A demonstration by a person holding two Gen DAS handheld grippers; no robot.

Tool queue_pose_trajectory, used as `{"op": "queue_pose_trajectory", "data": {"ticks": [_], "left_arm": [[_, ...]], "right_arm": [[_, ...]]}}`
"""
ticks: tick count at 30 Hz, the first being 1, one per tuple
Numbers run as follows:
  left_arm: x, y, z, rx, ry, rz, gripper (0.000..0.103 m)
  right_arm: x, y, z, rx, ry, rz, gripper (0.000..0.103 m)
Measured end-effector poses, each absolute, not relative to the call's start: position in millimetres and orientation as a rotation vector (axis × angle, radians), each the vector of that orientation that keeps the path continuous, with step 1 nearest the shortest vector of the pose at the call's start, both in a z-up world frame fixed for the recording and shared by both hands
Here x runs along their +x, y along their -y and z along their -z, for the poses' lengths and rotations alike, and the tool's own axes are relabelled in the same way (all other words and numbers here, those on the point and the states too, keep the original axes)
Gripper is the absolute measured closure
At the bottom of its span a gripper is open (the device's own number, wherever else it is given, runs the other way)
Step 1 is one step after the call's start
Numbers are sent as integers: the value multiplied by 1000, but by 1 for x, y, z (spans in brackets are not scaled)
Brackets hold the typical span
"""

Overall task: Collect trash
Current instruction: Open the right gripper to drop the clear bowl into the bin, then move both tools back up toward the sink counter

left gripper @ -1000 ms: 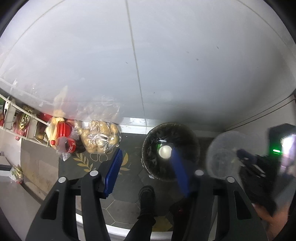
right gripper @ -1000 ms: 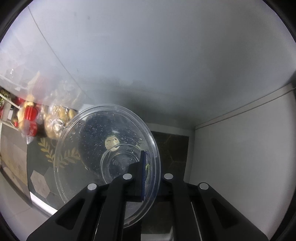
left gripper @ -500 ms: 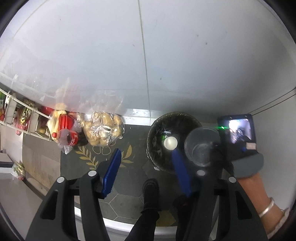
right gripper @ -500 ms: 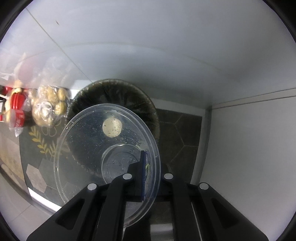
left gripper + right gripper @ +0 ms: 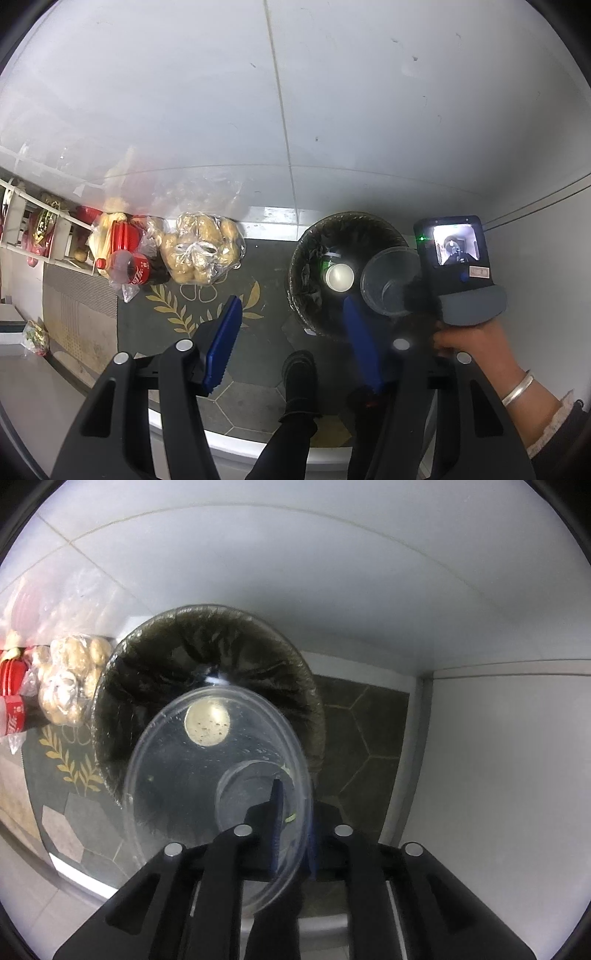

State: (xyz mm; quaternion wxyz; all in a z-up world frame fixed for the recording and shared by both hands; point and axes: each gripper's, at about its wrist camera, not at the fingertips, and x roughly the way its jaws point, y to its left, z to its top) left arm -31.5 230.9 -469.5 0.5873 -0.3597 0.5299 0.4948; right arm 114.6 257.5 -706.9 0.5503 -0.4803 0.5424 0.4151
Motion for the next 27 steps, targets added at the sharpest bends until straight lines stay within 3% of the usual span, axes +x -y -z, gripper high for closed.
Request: {"op": "queue_pose_trajectory", "data": {"ticks": [5,8,27], "left_arm": [[-26,-232,470,-843,-1235,-1140,45],[-23,-233,469,-842,-1233,-1134,45],[-8,-246,452,-827,-1219,-1128,45]], "right_arm": [[120,-259,704,-1134,-1281,-982,85],[123,-260,700,-1133,-1277,-987,71],[135,-237,638,-1061,-1291,-1047,71]]}}
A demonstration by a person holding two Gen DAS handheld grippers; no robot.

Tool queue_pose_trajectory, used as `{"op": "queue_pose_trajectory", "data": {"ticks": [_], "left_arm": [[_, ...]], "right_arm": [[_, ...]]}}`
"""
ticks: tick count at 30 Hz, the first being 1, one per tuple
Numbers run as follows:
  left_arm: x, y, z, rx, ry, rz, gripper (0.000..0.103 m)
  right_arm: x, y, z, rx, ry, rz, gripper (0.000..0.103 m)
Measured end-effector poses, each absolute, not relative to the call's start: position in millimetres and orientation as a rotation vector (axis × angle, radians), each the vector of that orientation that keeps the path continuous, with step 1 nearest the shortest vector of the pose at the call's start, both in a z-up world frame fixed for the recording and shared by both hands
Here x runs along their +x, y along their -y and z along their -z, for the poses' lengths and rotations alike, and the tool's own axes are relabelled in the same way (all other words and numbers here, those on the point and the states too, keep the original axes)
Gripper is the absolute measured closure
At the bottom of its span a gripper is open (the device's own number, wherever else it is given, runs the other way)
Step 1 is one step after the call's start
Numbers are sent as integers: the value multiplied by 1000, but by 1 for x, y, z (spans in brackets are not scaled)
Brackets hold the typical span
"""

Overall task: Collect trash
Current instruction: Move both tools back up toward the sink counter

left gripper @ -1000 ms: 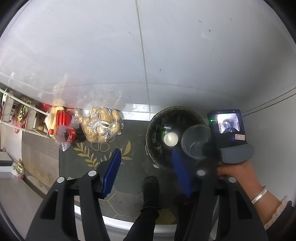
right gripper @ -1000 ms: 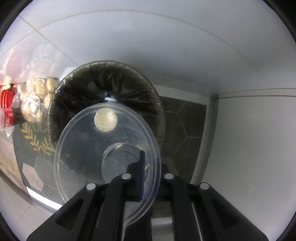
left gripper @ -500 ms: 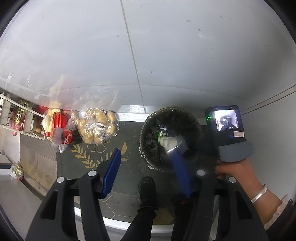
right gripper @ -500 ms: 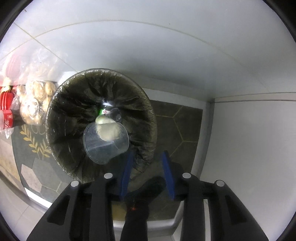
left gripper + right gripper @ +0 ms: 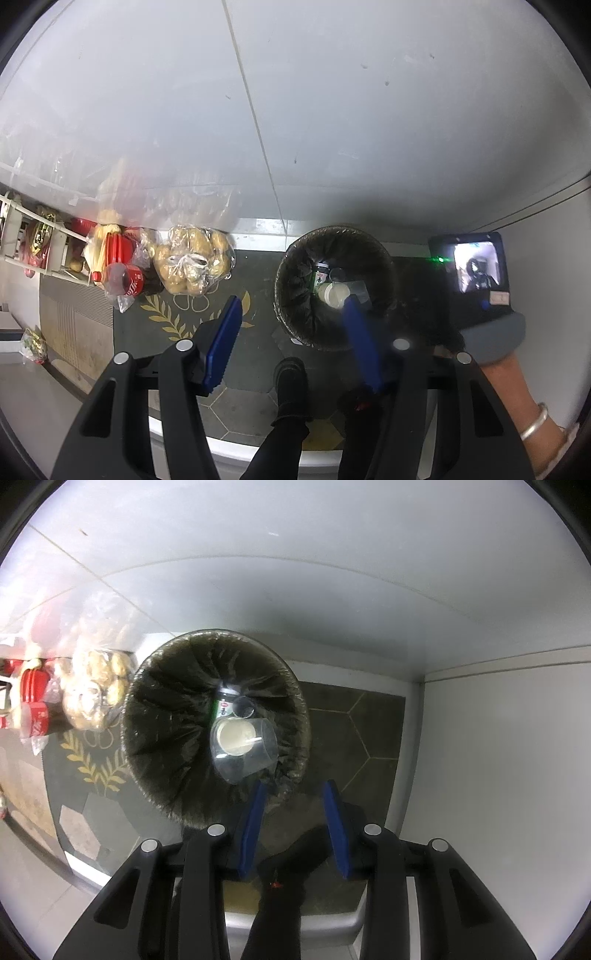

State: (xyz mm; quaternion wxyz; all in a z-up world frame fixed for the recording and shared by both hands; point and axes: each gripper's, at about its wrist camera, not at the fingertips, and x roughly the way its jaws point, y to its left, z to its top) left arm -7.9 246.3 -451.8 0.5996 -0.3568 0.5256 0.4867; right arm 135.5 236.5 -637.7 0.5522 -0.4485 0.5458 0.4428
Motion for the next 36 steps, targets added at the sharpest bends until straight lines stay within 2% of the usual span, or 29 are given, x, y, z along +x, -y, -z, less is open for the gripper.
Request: {"op": "queue_pose_trajectory", "data": {"ticks": [7,9,16,18,21,23,25,29,31,36], "left_arm": [[4,-252,428,-796,-1212,-1118,45],[9,-254,416,-779,-1200,-1112,45],[36,-254,365,-708,-1160,-1067,45],[46,-251,347,-683,-1148,-1049,45],[60,-244,316,-643,-1119,-1011,45],[70,-239,297,-604,-1099,-992,40],[80,-232,277,-560,-1076,-979,34],[98,-218,244,-495,-1038,-945,29],[102,-212,229,-482,-1017,-933,17],[113,-203,204,-452,-990,-901,15]], "right_arm": [[153,-215,569,-937,-1279,-1069,70],[160,-205,537,-887,-1264,-1073,62],[168,-168,425,-772,-1196,-1140,58],[169,-158,390,-739,-1158,-1160,48],[171,-143,342,-686,-1101,-1175,47],[175,-133,316,-647,-1074,-1176,47],[181,-123,292,-605,-1051,-1171,41],[193,-103,251,-530,-1016,-1156,36],[197,-95,237,-507,-1002,-1143,31],[205,-72,204,-458,-953,-1096,28]]}}
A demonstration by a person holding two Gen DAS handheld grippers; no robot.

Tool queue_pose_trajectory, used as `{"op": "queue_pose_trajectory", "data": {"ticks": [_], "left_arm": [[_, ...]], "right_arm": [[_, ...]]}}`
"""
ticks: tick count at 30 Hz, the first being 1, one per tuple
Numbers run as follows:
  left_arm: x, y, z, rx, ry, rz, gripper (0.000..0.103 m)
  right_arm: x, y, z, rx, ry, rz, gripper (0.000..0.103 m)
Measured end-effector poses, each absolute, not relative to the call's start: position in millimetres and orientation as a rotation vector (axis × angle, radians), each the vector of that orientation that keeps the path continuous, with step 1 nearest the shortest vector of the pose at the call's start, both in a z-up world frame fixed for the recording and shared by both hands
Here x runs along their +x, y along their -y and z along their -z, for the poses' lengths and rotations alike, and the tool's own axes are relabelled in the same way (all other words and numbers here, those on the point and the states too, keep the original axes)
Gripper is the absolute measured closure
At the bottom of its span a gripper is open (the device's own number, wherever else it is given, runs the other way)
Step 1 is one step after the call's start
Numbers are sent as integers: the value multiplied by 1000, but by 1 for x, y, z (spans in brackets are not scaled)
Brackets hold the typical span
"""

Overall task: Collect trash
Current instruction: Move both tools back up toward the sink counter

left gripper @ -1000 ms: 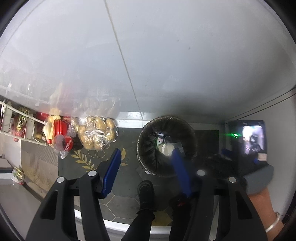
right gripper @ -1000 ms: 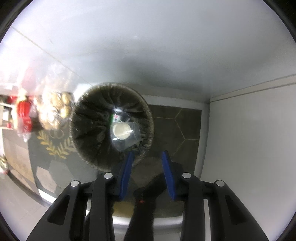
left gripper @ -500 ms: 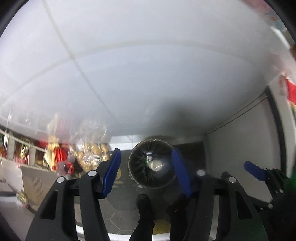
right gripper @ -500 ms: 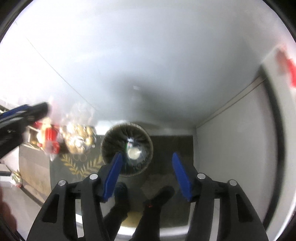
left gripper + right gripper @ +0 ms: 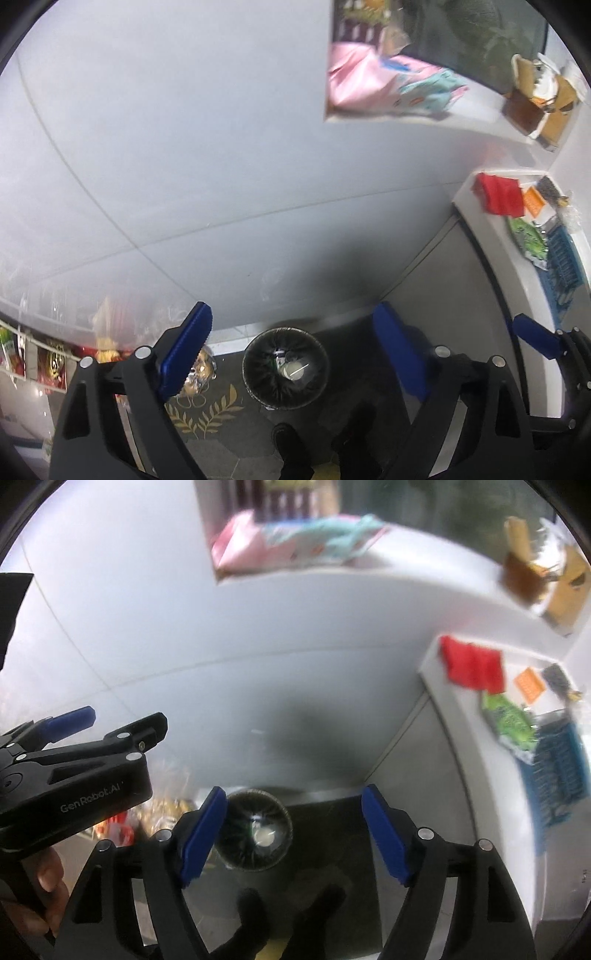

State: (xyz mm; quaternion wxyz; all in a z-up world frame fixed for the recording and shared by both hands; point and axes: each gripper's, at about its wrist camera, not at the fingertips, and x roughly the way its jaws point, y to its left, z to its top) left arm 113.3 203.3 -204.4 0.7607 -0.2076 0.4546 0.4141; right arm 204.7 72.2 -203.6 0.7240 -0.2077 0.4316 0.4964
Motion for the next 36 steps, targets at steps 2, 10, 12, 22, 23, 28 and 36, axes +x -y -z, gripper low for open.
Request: {"op": "queue_pose_trajectory", "data": {"ticks": [2,10,12,22,23,28,36], "left_arm": [[117,-200,197,-446,-994,-886,12],[138,-172,164,-385,-963,-834,12],[144,-167,157,-370,-957,-822,12],[179,-132,122,-288,-918,-746,12],[183,-128,118,-280,-912,-736,12],[198,-114,103,-260,-883,-701,12],[230,-89,85,-206,-855,-616,12]], "right_arm": [[206,-63,195,-440,-941,-1087,27],[221,-34,166,-365,-883,-1055,27],[225,-26,158,-358,-860,-1042,27],[252,20,131,-304,-782,-955,26],[255,25,128,-297,-773,-944,26],[272,51,117,-249,-753,-893,26],[305,90,108,-175,-745,-782,26]]}}
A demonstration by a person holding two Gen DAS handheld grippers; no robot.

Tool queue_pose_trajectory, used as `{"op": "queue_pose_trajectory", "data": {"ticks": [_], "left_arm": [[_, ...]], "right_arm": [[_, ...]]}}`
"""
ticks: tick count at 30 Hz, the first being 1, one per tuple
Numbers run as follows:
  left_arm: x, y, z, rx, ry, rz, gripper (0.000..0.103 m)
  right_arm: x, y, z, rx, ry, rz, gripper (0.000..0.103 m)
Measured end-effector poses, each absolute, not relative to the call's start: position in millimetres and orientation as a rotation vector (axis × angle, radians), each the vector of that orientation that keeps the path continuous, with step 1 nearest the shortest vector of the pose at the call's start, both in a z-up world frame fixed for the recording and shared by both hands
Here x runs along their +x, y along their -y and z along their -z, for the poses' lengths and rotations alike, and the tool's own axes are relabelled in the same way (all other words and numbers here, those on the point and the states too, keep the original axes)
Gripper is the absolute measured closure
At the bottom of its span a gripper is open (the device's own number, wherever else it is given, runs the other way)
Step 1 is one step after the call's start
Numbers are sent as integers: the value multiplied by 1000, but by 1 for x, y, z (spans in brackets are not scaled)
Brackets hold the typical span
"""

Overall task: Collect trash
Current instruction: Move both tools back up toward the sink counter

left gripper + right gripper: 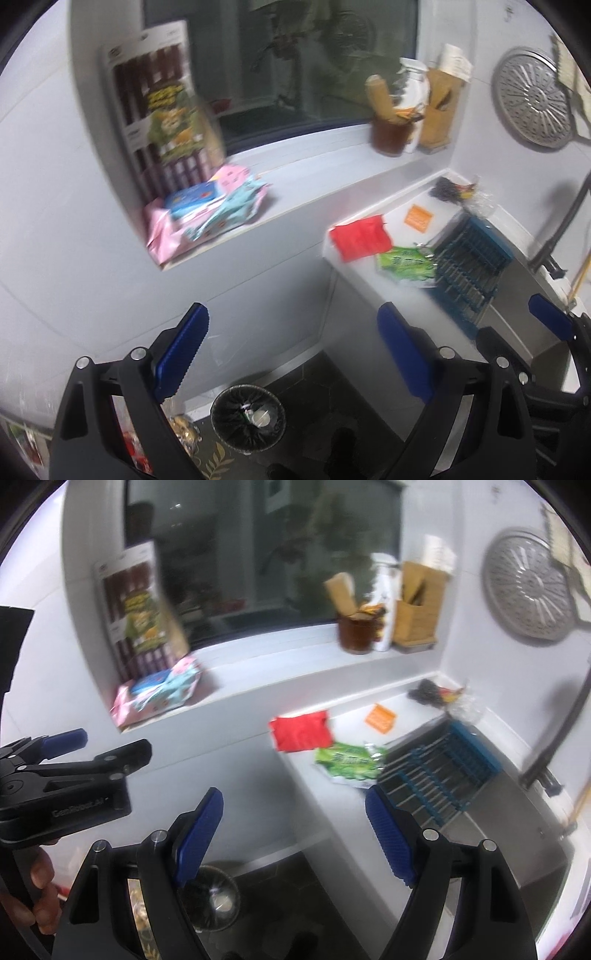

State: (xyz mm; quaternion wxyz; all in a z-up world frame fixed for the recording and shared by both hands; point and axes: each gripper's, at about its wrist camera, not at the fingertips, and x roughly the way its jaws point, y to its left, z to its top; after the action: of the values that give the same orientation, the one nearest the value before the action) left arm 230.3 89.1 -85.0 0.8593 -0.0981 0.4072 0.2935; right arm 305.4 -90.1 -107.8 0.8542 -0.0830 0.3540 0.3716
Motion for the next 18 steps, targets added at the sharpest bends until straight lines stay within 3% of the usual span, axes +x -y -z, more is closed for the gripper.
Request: {"op": "queue_pose_trajectory", "data": {"ticks": [18], "left_arm": [[318,-27,70,-51,-828,-432,12]], "right_arm": [[381,159,101,-80,-732,-575,25]]}}
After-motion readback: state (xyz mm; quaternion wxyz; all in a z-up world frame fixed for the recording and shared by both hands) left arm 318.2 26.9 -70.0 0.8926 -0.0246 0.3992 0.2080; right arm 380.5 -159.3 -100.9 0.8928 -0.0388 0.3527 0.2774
